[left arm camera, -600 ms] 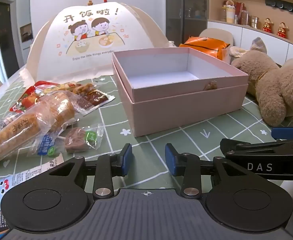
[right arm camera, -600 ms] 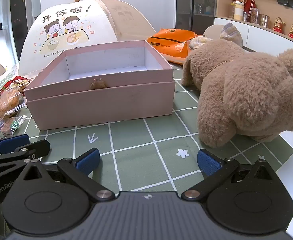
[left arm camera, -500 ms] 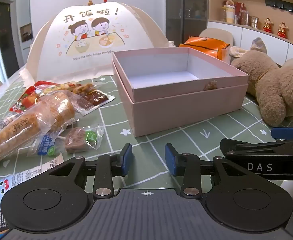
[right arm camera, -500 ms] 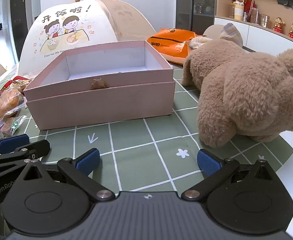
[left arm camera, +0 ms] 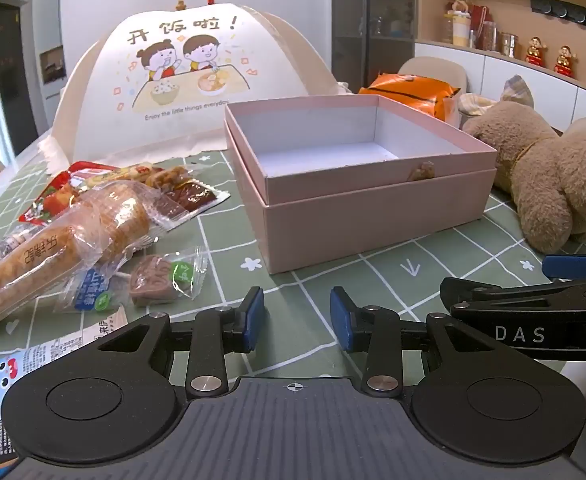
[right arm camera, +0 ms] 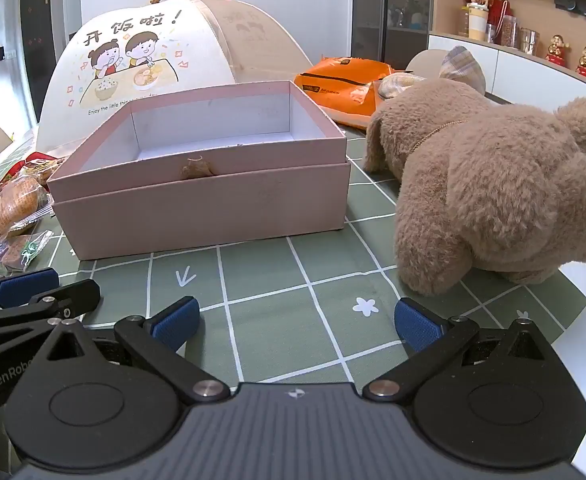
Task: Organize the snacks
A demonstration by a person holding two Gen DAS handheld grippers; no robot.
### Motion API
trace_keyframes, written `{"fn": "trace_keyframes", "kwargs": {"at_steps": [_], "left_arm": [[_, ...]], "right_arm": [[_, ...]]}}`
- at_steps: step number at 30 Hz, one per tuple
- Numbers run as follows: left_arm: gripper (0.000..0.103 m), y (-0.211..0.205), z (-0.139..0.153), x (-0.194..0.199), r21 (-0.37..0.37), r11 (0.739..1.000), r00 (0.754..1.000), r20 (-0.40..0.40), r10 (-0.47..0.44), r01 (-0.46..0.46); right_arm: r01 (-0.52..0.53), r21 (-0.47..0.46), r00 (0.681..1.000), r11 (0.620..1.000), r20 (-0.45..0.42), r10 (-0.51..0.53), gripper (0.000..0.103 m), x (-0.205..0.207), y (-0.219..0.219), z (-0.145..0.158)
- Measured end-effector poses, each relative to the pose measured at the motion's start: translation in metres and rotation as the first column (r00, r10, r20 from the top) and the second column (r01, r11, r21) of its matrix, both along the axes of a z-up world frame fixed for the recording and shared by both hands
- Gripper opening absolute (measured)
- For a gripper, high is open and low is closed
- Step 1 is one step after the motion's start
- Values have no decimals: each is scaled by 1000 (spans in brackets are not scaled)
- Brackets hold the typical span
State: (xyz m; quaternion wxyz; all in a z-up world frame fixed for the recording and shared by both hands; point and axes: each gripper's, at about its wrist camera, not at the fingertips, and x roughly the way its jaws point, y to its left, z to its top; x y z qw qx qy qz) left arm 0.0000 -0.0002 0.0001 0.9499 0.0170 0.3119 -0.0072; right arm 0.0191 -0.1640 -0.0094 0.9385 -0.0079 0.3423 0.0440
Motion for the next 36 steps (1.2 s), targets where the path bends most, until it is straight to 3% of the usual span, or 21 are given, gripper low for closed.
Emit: {"fn": "trace_keyframes", "kwargs": {"at_steps": [36], "left_arm": [[43,0,0,0,-2,1000,1000,0,0,0]], "right_arm": [[0,0,1000,1000,0,0,103,0,0,0]]}}
